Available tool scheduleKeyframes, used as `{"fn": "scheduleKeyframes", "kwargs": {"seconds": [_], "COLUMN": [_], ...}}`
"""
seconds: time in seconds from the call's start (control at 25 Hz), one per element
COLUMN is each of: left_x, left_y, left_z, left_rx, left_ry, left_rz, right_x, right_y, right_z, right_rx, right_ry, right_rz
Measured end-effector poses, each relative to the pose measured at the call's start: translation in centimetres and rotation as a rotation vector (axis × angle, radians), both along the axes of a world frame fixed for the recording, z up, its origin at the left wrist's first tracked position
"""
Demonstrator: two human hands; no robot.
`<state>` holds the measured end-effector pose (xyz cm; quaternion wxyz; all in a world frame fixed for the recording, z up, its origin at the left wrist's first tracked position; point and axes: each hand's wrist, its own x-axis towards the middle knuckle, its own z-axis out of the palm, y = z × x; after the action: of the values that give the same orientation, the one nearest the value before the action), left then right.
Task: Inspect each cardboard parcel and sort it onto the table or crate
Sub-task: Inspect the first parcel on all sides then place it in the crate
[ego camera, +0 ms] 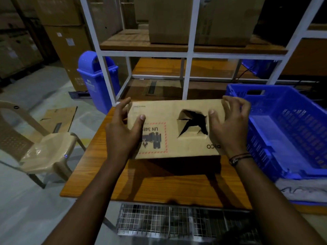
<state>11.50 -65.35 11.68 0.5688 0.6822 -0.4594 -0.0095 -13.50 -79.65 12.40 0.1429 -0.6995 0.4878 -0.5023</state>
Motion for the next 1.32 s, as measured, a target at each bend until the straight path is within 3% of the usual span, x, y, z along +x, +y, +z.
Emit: {"fn": "scheduleKeyframes", "kwargs": {"seconds": [0.12,0.28,0.44,0.6,0.92,1.16,1.32], "left_x": [0.3,1.1,0.9,0.6,1.7,2.4,2.8], "left_y": [-0.6,-1.1,-0.7,-0.6,-1.5,-3.2,-2.9], "left_z": [0.1,-1.2,-2.5,-3.0,-0.7,-1.1,-0.9], "left_rx": [0.036,0.131,0.227,0.228,0.046,0.108,0.079], "left_ry": [-0.022,-0.028,-0.007,-0.066,-0.123,-0.132,-0.112], "left_rz": [-0.038,-0.201,-0.209,-0.150,0.046,0.020,-0.008], "right_x": [0.5,0.4,0.5,0.8,1.3,1.8,0.2], "right_y": [-0.5,-0.9,-0.2,0.1,-1.1,-0.8,1.5], "right_z": [0.4,0.1,-1.2,-1.3,-0.4,-2.5,-4.8], "right_rx": [0.007,0.002,0.234,0.255,-0.026,0.249,0.659], "right_ry": [0.056,0.274,0.416,0.340,0.076,-0.136,-0.242], "right_rz": [-0.016,0.073,0.109,0.105,-0.008,0.032,0.070]}}
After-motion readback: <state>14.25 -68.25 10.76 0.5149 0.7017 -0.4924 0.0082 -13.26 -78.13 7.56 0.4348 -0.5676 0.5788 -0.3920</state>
